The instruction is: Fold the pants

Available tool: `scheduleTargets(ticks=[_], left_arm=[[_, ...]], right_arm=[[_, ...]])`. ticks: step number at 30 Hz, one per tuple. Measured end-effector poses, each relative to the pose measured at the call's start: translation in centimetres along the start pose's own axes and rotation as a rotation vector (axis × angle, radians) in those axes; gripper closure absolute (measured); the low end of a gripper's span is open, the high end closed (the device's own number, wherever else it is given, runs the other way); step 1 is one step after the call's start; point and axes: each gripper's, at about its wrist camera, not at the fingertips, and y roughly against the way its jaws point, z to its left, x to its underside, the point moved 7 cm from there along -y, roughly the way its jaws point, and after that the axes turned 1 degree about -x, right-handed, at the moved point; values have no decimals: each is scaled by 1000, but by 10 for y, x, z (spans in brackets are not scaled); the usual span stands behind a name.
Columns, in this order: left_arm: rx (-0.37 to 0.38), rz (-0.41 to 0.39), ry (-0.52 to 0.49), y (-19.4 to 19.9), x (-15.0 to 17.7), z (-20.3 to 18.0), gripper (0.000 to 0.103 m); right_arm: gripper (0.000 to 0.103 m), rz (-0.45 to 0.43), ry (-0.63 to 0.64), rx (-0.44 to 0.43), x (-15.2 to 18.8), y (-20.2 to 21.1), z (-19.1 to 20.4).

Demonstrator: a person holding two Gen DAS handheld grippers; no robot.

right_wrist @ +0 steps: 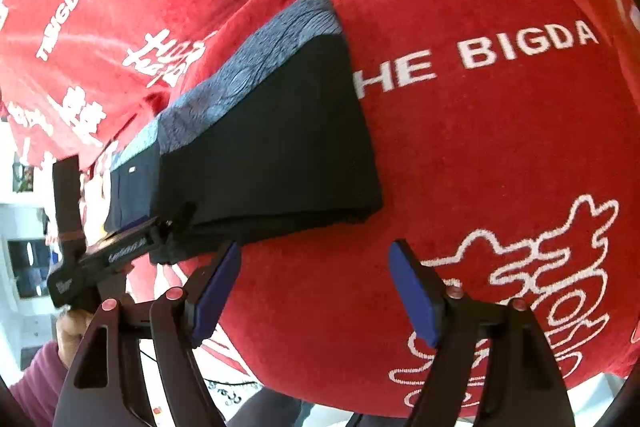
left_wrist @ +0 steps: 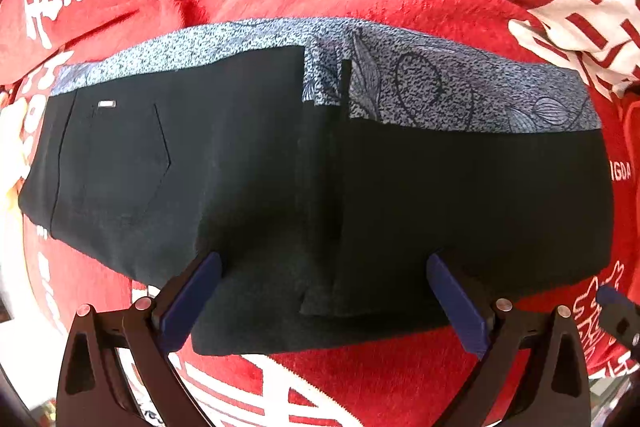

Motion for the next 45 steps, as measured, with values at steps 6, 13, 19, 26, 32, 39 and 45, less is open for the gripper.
scheduleTargets(ticks=[6, 13, 19, 26, 32, 39, 45], left_arm=[[2, -12, 23, 0, 1, -1, 0], [75, -10, 17, -1, -1, 5, 0], [111, 8, -32, 11, 10, 24, 0], [92, -7, -20, 19, 19, 100, 0], [85, -8, 116, 18, 24, 174, 0], [116, -23, 226, 11, 28, 233, 0], [173, -90, 321, 6, 23, 274, 0]], right_arm=[[24, 26, 35, 4, 6, 3, 0], [24, 4, 35, 46, 8, 0, 11], [24, -14, 37, 76, 17, -13, 51], [24, 24, 72, 86, 30, -51, 118], [24, 87, 164, 108, 40, -82, 170], [24, 163, 251, 122, 51, -121, 221], [24, 218, 316, 122, 58, -149, 253]])
